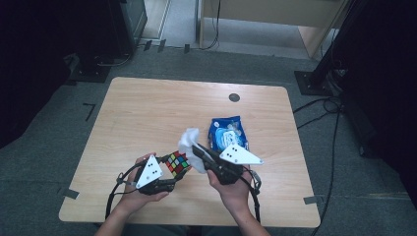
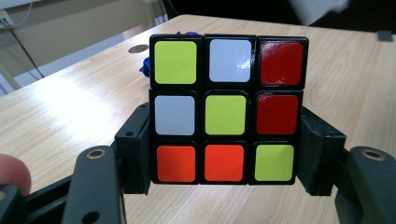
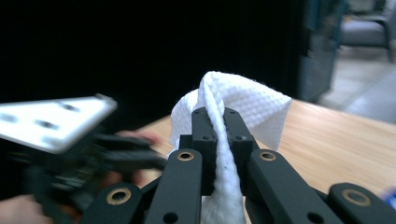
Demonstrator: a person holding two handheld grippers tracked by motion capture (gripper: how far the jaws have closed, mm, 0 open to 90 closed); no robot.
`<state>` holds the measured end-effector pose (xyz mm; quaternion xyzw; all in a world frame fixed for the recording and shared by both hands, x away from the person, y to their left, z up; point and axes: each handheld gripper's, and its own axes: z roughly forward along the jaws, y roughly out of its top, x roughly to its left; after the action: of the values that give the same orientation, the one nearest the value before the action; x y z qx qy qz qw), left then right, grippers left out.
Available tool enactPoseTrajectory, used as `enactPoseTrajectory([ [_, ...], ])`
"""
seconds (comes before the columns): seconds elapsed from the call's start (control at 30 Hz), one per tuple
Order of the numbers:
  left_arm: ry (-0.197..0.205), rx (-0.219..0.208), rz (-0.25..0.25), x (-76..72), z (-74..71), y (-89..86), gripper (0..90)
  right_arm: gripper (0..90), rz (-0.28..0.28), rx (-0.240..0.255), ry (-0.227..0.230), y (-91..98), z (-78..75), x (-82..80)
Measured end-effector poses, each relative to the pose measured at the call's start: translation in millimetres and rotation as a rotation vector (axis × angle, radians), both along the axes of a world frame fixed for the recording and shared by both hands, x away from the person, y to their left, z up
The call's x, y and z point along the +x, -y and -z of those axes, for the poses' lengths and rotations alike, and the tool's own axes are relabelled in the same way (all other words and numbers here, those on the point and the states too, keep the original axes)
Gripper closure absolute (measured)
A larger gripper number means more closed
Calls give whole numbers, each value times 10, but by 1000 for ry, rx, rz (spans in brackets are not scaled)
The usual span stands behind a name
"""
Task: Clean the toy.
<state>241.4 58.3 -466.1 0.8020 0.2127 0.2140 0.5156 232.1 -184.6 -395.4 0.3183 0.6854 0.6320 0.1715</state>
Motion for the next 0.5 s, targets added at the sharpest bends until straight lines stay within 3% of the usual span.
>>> enactPoseTrajectory([
  [0.1, 3, -5, 7, -24, -8, 30, 343, 865, -60, 1, 2, -116, -2, -61],
  [0.17, 9, -9, 16, -39, -23, 36, 343, 865, -67, -15, -12, -170, 55, -56],
  [0.33, 14, -43, 25, -49, -62, 10, 344, 865, -45, -32, -63, -201, 251, 21],
  [0.43, 14, -43, 27, -45, -59, 1, 344, 863, -32, -26, -59, -193, 303, 39],
  [0.5, 11, -51, 28, -46, -63, -10, 344, 862, 3, -57, -45, -164, 338, 73],
])
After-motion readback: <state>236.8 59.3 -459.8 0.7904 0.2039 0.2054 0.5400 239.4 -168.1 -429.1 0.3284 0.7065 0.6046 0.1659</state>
